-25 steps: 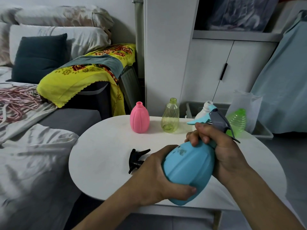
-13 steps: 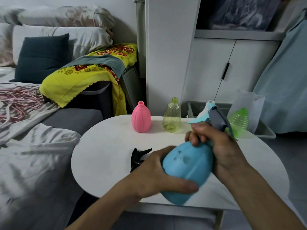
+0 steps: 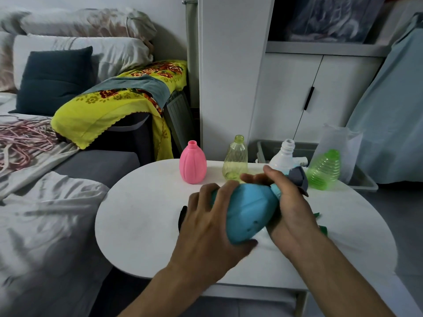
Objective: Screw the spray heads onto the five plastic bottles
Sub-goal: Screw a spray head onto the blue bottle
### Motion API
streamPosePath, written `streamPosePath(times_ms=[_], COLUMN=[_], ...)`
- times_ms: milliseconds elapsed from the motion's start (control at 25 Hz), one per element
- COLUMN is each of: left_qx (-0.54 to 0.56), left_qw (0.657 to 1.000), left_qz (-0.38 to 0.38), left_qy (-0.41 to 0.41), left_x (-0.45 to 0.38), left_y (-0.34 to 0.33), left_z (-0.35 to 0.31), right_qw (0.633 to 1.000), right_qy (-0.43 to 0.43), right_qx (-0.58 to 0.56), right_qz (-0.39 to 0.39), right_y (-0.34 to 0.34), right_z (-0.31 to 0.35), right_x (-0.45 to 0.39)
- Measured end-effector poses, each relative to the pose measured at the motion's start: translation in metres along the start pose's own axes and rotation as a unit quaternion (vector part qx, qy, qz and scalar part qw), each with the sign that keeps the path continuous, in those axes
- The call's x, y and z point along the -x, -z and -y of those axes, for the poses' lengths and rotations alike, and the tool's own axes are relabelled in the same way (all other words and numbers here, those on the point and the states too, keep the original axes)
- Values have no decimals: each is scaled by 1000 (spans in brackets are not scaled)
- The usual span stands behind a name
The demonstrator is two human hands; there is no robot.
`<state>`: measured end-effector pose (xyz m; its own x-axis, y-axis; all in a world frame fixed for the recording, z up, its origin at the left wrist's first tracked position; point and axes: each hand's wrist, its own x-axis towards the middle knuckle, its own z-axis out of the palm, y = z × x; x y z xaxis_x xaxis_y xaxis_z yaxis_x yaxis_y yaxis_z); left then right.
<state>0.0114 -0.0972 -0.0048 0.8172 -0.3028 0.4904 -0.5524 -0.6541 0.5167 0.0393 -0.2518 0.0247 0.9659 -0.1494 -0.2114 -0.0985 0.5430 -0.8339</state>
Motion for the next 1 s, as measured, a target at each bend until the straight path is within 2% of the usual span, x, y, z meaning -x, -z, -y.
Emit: streamPosePath(times_ms=[40, 80, 120, 160, 200, 240, 280, 320, 360, 400, 440, 480, 520, 560, 640, 680, 720, 760, 800, 840, 880, 920, 1000], left_qx=[98, 230, 341, 416, 435, 418, 342, 218, 99, 21, 1, 39, 110, 198, 355, 377, 341, 257, 167, 103, 85, 130, 284], left_qw=[993, 965, 921, 878, 860, 867, 907, 958, 991, 1000, 999, 997, 994, 979, 913, 894, 908, 945, 977, 992, 995, 987, 931], left_qz=[43, 76, 100, 117, 139, 158, 164, 129, 65, 7, -30, -33, -14, 13, 88, 113, 127, 111, 73, 41, 38, 80, 183], left_qy=[39, 101, 159, 206, 227, 221, 185, 133, 68, 0, -44, -49, -20, 41, 183, 216, 207, 167, 114, 61, 33, 53, 141], left_x=[-4, -9, -13, -16, -18, -18, -16, -12, -8, -5, -3, -4, -8, -11, -15, -16, -15, -12, -10, -8, -8, -11, -19], left_y=[5, 10, 14, 17, 21, 22, 20, 18, 13, 9, 8, 8, 12, 17, 21, 21, 19, 15, 10, 7, 8, 12, 26], left_z=[-2, -1, 2, 8, 12, 12, 10, 8, 6, 4, 2, 1, 1, 2, 9, 12, 11, 8, 6, 4, 2, 3, 12], right_qw=[999, 998, 997, 996, 996, 997, 998, 999, 999, 999, 999, 998, 996, 995, 997, 998, 999, 999, 999, 999, 998, 998, 997], right_qy=[-13, -18, -19, -16, -12, -11, -10, -7, -2, -1, -6, -16, -24, -26, -14, -7, -3, 0, 8, 20, 30, 33, 28], right_qx=[-33, -55, -70, -76, -71, -54, -32, -13, -4, -8, -24, -47, -71, -82, -58, -35, -19, -17, -23, -31, -35, -38, -42], right_qz=[8, 16, 24, 37, 49, 53, 50, 43, 39, 40, 44, 48, 51, 52, 51, 48, 43, 39, 36, 33, 30, 32, 63], right_y=[0, 1, 1, 1, 1, -1, -1, -2, -2, -2, -2, -2, -1, 0, 1, 0, -1, -2, -2, -2, -1, 0, 1], right_z=[2, 5, 8, 10, 9, 8, 5, 3, 1, 2, 3, 6, 8, 9, 7, 4, 1, 0, 0, 1, 3, 6, 12], right_x=[0, 1, 2, 3, 4, 5, 5, 4, 3, 2, 1, 1, 2, 3, 4, 4, 4, 4, 4, 3, 3, 3, 4])
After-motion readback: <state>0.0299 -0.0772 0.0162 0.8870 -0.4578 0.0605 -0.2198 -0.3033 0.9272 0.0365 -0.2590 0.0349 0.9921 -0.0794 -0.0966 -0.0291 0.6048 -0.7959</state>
